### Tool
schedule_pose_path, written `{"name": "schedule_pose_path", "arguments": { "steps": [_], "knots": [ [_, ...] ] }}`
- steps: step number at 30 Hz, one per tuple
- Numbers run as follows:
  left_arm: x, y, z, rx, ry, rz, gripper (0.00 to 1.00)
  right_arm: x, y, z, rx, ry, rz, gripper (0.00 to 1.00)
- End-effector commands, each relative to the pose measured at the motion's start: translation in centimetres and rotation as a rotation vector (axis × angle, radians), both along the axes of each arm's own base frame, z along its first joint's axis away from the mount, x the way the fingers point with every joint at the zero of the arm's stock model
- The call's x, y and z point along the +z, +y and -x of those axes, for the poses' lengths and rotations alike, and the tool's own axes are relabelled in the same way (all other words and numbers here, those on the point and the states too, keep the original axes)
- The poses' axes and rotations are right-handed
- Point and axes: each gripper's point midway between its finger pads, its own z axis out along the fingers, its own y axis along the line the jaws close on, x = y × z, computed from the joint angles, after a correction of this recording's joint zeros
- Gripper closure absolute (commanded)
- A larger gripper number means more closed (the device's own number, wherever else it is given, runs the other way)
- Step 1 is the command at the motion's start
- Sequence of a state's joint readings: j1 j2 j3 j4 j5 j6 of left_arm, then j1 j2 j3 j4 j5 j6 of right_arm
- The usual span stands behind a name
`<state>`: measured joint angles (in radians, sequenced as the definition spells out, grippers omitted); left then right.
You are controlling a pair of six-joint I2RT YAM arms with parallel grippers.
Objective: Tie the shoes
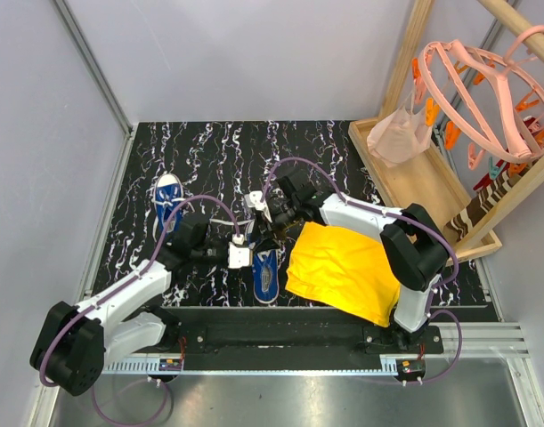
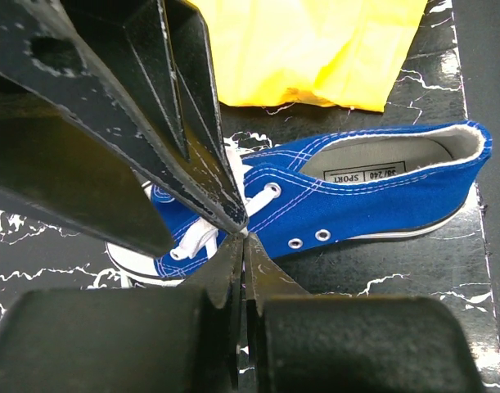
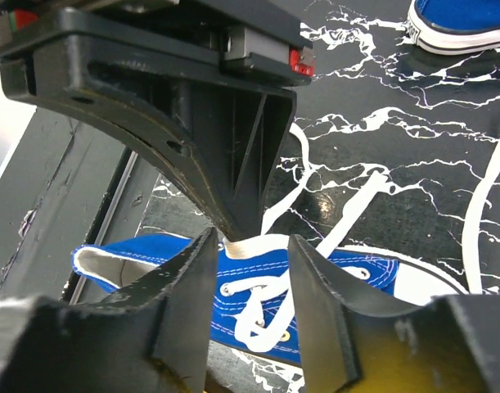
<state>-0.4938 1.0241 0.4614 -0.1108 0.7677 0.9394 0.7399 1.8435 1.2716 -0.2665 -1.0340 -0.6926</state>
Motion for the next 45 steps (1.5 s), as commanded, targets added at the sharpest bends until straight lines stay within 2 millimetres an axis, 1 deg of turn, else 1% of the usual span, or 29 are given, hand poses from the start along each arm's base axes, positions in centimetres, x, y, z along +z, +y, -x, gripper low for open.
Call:
{"name": "schedule_pose_path", "arguments": {
  "steps": [1, 2, 6, 7, 9, 10, 11, 12, 13, 14, 15, 16, 17, 18, 19, 20, 21, 23, 24, 25, 27, 28, 30, 31, 32, 34, 36, 37, 45],
  "knots": [
    [2.2, -0.9, -0.9, -0.030, -0.061, 0.049, 1.00, -0.1, 0.1, 0.5, 0.029, -0.028, -0.008, 0.53],
    [2.2, -0.9, -0.9, -0.031, -0.061, 0.048, 1.00, -0.3, 0.0, 0.5, 0.031, -0.026, -0.005, 0.53],
    [2.3, -0.9, -1.0, -0.030, -0.062, 0.049, 1.00, -0.4, 0.0, 0.4, 0.029, -0.035, 0.001, 0.64],
    [2.3, -1.0, -0.9, -0.031, -0.061, 0.050, 1.00, -0.4, 0.0, 0.3, 0.027, -0.038, 0.002, 0.70],
    [2.2, -0.9, -1.0, -0.029, -0.058, 0.046, 1.00, -0.4, 0.1, 0.1, 0.021, -0.042, 0.005, 0.77],
    [2.2, -0.9, -1.0, -0.029, -0.062, 0.045, 1.00, -0.3, 0.1, 0.1, 0.018, -0.044, 0.005, 0.86],
    [2.2, -0.8, -0.9, -0.030, -0.058, 0.042, 1.00, -0.3, 0.1, 0.1, 0.014, -0.042, 0.008, 0.91],
    [2.3, -0.8, -1.0, -0.022, -0.059, 0.037, 0.98, -0.2, 0.0, 0.0, 0.009, -0.048, 0.010, 0.96],
    [2.3, -0.6, -1.0, -0.012, -0.059, 0.032, 0.94, -0.1, -0.1, 0.0, 0.006, -0.053, 0.013, 1.00],
    [2.6, -0.3, -1.0, -0.001, -0.063, 0.029, 0.90, -0.1, -0.2, 0.0, 0.002, -0.058, 0.015, 1.00],
    [2.7, 0.3, -1.4, 0.026, -0.064, 0.025, 0.87, -0.1, -0.5, 0.1, -0.005, -0.065, 0.022, 1.00],
    [2.9, 0.7, -1.6, 0.045, -0.058, 0.028, 0.80, -0.1, -0.6, 0.1, -0.009, -0.068, 0.025, 1.00],
    [3.4, 1.3, -1.9, 0.076, -0.060, 0.038, 0.74, -0.2, -0.7, 0.2, -0.009, -0.066, 0.030, 1.00],
    [3.7, 2.4, -2.7, 0.123, -0.053, 0.042, 0.70, -0.2, -0.9, 0.4, -0.014, -0.070, 0.034, 1.00],
    [3.9, 3.0, -3.0, 0.132, -0.060, 0.036, 0.63, -0.2, -1.1, 0.5, -0.017, -0.067, 0.037, 1.00],
    [3.7, 3.8, -2.9, 0.136, -0.037, 0.015, 0.62, -0.2, -1.2, 0.6, -0.018, -0.064, 0.040, 1.00],
    [3.6, 4.8, -3.5, 0.151, -0.056, 0.000, 0.59, -0.1, -1.4, 0.7, -0.023, -0.068, 0.042, 1.00],
    [3.0, 5.9, -3.6, 0.160, -0.030, -0.030, 0.55, -0.3, -1.7, 0.8, -0.028, -0.062, 0.049, 1.00],
    [2.6, 6.4, -4.0, 0.139, -0.066, -0.057, 0.54, -0.3, -1.8, 0.9, -0.028, -0.064, 0.050, 1.00],
    [1.1, 6.8, -3.5, 0.116, -0.029, -0.102, 0.54, -0.3, -1.8, 1.0, -0.030, -0.059, 0.053, 1.00],
    [0.4, 6.9, -3.9, 0.074, -0.065, -0.139, 0.54, -0.3, -1.8, 0.9, -0.037, -0.057, 0.056, 1.00],
    [-0.5, 6.9, -3.9, 0.063, -0.038, -0.152, 0.55, -0.3, -1.8, 0.9, -0.038, -0.052, 0.058, 1.00],
    [-0.7, 6.6, -4.4, 0.033, -0.049, -0.162, 0.55, -0.2, -1.7, 0.8, -0.043, -0.056, 0.058, 1.00],
    [-1.4, 6.6, -4.6, 0.026, -0.028, -0.174, 0.56, -0.1, -1.6, 0.8, -0.044, -0.056, 0.056, 1.00],
    [-1.2, 6.4, -5.1, 0.018, -0.039, -0.182, 0.56, -0.1, -1.6, 0.7, -0.046, -0.058, 0.055, 1.00],
    [-2.2, 6.4, -5.5, 0.015, -0.013, -0.210, 0.57, 0.0, -1.5, 0.6, -0.049, -0.058, 0.054, 1.00],
    [-2.3, 6.5, -6.2, 0.016, -0.023, -0.227, 0.59, 0.0, -1.4, 0.5, -0.047, -0.059, 0.051, 1.00],
    [-2.8, 6.6, -6.4, 0.017, -0.020, -0.236, 0.59, 0.0, -1.4, 0.5, -0.046, -0.060, 0.051, 1.00],
    [-4.3, 6.6, -7.0, -0.019, -0.030, -0.281, 0.59, -0.1, -1.1, 0.2, -0.048, -0.062, 0.048, 1.00]
  ]
}}
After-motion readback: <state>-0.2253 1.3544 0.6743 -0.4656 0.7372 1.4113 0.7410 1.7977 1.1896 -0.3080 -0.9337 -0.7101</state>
